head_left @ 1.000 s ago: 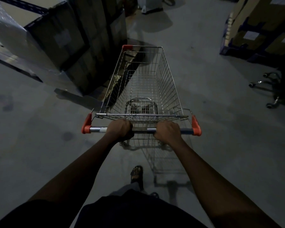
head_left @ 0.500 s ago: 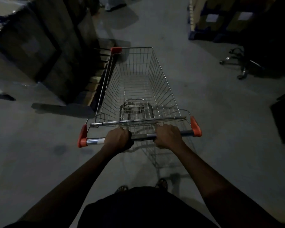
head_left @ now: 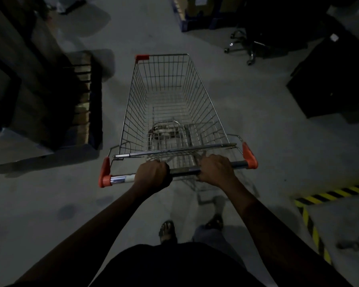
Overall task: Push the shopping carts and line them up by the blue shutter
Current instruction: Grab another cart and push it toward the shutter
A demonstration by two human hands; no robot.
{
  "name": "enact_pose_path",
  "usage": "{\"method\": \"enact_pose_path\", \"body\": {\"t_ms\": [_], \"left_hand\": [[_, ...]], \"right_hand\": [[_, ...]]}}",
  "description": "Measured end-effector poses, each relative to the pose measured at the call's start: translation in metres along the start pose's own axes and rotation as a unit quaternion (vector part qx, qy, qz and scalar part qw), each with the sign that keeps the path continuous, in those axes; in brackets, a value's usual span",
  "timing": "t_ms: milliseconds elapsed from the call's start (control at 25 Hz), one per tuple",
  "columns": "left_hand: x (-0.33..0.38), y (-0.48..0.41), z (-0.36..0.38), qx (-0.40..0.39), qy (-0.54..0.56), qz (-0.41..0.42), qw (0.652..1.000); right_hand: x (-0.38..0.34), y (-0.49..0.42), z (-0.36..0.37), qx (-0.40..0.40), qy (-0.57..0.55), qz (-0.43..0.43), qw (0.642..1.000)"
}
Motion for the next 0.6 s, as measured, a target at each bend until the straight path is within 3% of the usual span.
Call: {"method": "enact_pose_path", "body": {"t_ms": [600], "left_hand": [[0.097, 0.123, 0.01, 0.046, -0.095, 0.212, 0.972]], "right_hand": [[-0.006, 0.207, 0.079, 0.06, -0.108, 0.175, 0.977]]}}
Point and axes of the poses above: each hand's wrist, its own y-axis away from the middle knuckle, its own z-axis out of the palm, x = y × z, the point moved 10 cm from there along -y, towards the middle knuckle, and after that the axes turned 6 degrees about -y, right-handed, at the moved point
